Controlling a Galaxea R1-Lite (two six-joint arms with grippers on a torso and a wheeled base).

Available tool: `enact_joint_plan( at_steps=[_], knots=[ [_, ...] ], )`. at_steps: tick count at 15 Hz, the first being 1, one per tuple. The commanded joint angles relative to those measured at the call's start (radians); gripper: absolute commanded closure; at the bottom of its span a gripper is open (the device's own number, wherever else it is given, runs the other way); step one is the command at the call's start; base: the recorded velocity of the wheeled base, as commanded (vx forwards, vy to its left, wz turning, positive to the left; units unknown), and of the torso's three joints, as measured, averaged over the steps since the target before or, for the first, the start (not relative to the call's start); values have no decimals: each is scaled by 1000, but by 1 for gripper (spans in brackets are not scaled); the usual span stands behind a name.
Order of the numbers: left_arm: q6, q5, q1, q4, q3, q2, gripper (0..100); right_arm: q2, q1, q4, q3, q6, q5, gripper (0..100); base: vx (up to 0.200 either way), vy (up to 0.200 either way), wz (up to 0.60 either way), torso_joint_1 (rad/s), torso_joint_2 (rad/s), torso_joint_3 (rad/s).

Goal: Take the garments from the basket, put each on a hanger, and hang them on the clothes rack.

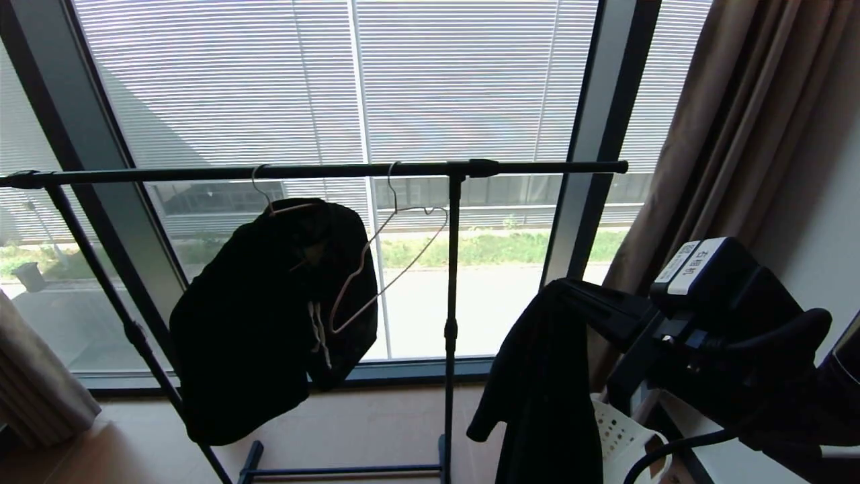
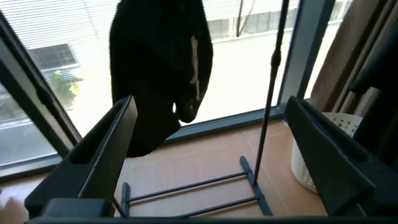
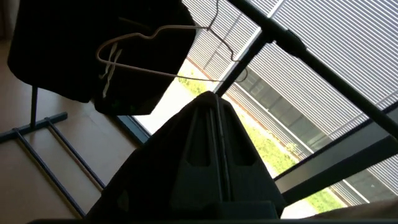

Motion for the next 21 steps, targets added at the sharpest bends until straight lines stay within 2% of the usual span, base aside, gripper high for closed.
enact_joint_plan(
  at_steps=[1,7,13,16,19,21],
  knots=[
    [-1,1,0,0,0,1,0,4,0,0,5,-1,0,100,0,0,0,0,0,0],
    [-1,1,0,0,0,1,0,7,0,0,5,-1,0,100,0,0,0,0,0,0],
    [2,-2,-2,0,0,1,0,7,-1,0,5,-1,0,100,0,200,0,5,2,3],
    [2,-1,0,0,0,1,0,7,-1,0,5,-1,0,100,0,0,0,0,0,0],
    [2,-1,0,0,0,1,0,7,0,0,5,-1,0,100,-200,200,0,5,6,2],
    [2,-1,0,0,0,1,0,7,0,0,5,-1,0,100,0,0,0,0,0,0]
  ],
)
